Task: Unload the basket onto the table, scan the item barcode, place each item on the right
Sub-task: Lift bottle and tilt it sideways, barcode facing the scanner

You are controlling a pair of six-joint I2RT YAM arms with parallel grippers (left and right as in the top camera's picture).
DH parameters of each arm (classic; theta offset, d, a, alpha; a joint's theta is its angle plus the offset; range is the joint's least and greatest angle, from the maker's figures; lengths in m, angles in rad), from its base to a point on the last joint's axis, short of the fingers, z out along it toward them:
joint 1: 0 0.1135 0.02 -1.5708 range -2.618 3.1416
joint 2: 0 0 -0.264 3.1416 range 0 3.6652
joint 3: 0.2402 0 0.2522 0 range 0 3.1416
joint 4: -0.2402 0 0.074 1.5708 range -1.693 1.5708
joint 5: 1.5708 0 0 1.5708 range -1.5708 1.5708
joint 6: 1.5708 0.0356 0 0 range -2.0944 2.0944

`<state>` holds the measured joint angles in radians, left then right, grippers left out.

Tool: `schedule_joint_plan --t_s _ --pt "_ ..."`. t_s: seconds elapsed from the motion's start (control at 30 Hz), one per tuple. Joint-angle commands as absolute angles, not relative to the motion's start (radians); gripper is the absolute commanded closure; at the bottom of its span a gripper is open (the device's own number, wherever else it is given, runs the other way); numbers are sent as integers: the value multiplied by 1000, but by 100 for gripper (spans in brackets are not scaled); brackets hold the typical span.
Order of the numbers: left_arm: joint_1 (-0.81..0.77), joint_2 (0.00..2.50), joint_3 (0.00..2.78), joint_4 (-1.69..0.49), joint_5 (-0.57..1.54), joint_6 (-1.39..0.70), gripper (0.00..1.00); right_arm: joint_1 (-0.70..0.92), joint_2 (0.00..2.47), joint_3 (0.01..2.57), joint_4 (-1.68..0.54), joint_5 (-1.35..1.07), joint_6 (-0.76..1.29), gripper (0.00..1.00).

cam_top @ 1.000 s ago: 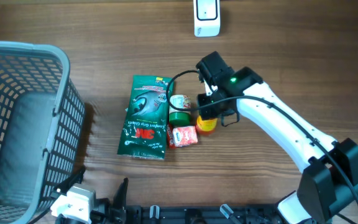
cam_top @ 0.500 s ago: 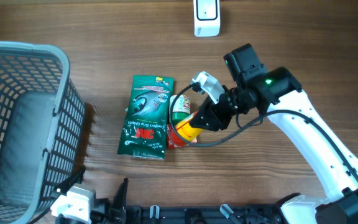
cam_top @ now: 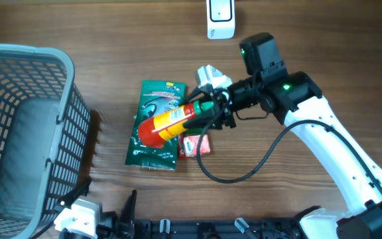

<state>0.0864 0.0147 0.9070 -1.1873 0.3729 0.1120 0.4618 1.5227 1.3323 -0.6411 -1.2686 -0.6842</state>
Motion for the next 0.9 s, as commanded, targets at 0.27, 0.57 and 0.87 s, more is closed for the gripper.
schedule_joint_plan --t_s 0.27,0.57,0.87 --pt "82 7 903 -1187 392 127 0 460 1460 1351 -344 -1434 -796 67" --pt "82 7 903 -1187 392 127 0 460 1426 1351 -352 -1433 -921 67" --pt "82 7 903 -1187 392 127 0 460 1417 1351 -356 -1412 -938 67"
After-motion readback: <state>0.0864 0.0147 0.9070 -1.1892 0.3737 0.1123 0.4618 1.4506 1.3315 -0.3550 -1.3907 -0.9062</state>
